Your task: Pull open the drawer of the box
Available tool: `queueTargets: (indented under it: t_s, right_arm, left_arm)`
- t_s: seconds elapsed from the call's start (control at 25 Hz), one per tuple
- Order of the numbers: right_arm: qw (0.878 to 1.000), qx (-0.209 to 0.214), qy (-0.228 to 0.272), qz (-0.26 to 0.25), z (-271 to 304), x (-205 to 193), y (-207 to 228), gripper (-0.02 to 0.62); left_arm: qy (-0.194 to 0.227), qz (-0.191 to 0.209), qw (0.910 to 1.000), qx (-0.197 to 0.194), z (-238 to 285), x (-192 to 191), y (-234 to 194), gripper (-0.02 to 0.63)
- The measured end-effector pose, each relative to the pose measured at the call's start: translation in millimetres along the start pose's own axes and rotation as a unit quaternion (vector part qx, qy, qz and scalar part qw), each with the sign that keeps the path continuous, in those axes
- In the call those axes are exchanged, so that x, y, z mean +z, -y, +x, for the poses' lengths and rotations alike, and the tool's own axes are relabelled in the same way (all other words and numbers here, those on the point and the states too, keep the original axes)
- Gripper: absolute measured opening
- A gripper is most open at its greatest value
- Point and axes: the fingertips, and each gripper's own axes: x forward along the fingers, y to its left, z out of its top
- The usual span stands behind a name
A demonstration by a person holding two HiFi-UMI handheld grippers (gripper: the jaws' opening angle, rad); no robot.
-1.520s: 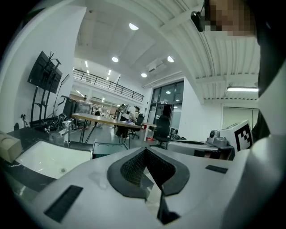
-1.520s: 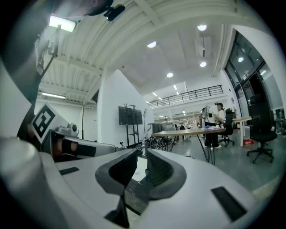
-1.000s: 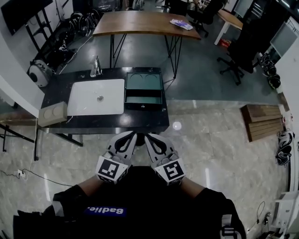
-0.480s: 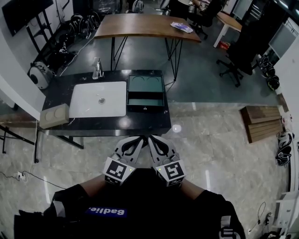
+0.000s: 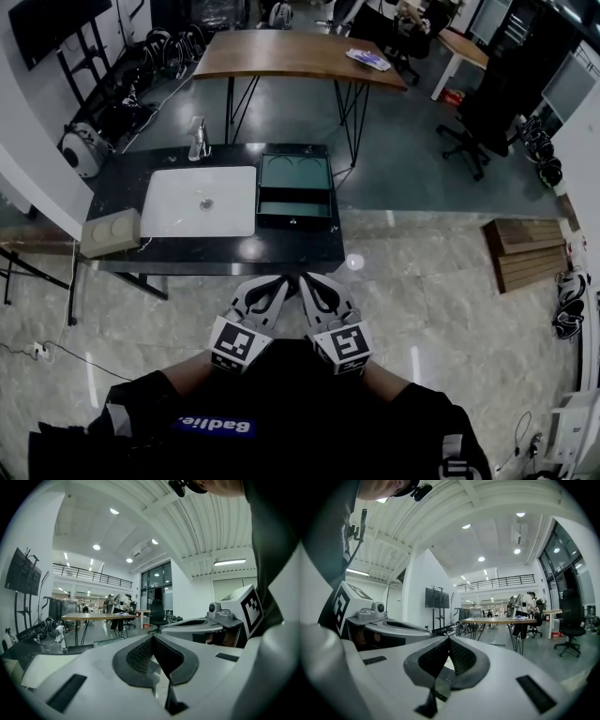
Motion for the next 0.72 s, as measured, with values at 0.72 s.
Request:
queueTargets:
  t_s: [0.72]
  right_arm:
    - [1.0,0.002,-0.007,0.014,1.9,-5.8,5.4,0.0]
  left_arm:
    - [-0.007,-0.004,1.0,-0.002,2.0,-2.7,2.4,0.002]
